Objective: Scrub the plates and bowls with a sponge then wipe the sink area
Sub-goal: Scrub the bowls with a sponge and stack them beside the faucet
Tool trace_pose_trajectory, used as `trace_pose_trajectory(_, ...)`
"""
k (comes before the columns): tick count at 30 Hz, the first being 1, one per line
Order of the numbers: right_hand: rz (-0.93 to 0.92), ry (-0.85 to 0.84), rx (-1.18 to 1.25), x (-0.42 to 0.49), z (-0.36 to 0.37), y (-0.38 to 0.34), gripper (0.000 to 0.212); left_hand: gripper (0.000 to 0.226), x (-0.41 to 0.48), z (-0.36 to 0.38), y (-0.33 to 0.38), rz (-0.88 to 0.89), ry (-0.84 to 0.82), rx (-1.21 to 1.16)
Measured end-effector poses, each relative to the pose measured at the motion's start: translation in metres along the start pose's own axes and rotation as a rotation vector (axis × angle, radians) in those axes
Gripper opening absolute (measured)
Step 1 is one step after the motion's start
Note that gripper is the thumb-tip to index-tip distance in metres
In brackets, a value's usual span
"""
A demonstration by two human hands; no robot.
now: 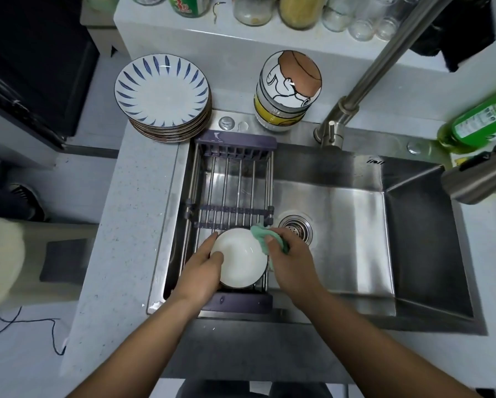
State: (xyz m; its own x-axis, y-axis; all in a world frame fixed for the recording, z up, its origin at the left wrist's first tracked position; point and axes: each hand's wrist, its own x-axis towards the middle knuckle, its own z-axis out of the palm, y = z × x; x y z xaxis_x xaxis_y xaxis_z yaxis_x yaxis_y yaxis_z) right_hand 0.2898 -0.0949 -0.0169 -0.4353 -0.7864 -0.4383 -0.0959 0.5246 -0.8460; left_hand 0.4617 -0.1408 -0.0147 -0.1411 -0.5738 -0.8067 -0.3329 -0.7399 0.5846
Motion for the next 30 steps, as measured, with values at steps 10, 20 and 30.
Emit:
trace_pose_trajectory(10,0.054,0.006,-0.002,-0.004,-0.002,-0.004,0.024,0.047,-0.005,0.011,0.013,0.028,0.008,-0.107)
trace_pose_trajectory(20,0.063,0.009,0.122,-0.020,-0.014,-0.025,0.028,0.041,-0.025,0.006,0.029,0.041,0.017,-0.156)
trace_pose_trajectory(30,0.002,-0.005,0.223,-0.027,-0.077,-0.049,0.015,0.026,-0.066,0.021,0.054,0.151,-0.151,-0.211)
